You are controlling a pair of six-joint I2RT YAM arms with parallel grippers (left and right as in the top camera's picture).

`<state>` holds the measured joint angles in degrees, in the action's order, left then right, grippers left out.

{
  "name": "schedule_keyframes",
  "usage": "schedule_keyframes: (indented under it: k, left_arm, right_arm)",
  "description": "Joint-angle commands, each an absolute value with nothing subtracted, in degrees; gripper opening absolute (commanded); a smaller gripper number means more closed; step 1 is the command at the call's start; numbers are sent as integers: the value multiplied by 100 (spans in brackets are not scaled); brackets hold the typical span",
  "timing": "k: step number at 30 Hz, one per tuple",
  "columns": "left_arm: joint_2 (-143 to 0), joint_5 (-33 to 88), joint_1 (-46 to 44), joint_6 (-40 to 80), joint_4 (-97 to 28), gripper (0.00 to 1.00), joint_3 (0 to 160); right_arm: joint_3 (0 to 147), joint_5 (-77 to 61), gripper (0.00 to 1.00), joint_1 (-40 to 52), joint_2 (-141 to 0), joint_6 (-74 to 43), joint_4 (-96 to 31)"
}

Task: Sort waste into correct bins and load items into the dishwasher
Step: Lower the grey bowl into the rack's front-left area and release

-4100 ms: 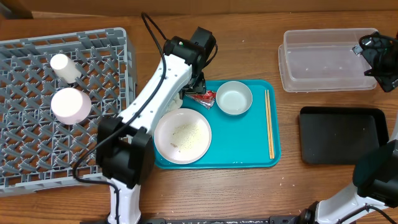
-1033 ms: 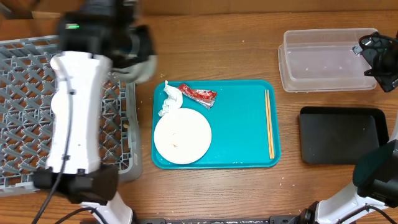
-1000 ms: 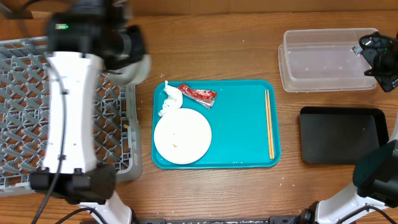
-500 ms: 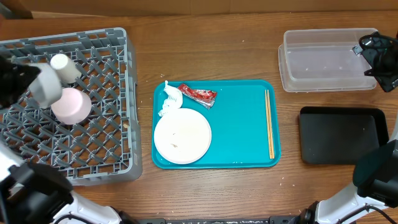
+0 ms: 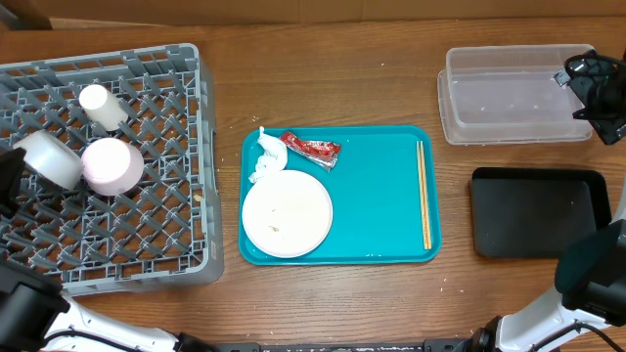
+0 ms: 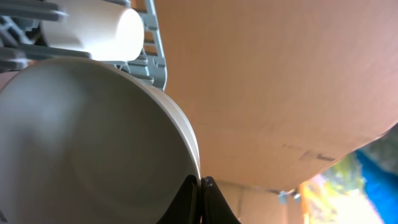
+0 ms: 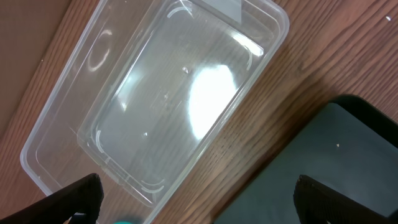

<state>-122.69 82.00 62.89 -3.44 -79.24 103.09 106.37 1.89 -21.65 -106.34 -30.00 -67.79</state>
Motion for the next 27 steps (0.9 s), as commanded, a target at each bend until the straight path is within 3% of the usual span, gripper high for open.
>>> schedule_keyframes:
  k: [1, 5, 11, 19, 21, 25, 27]
  left_arm:
    - [-12414, 8643, 6565, -720, -8099, 4, 10278]
    - [-12440, 8403, 6845, -725, -8110, 4, 10278]
    - [-12442, 7015, 7089, 67, -7832, 4, 10265]
    - [-12442, 6932, 7048, 139, -7470, 4, 10237]
    - [-12442, 6613, 7048, 449, -7472, 13, 10237]
    - [-12440, 6239, 7146, 1094, -7533, 60, 10237]
    - [-12440, 6239, 7207, 1057, -7601, 77, 10237]
  right_arm:
    - [10656, 228, 100, -2171, -10630, -3037, -6761]
    - [10656, 228, 100, -2171, -10630, -3037, -6761]
    - [10656, 228, 100, -2171, -10630, -3037, -6761]
    - [10656, 228, 100, -2171, -10630, -3037, -6761]
    - [10656, 228, 100, -2171, -10630, -3037, -6761]
    - [10656, 228, 100, -2171, -10630, -3037, -6759]
    - [10656, 228, 100, -2171, -10630, -3037, -6761]
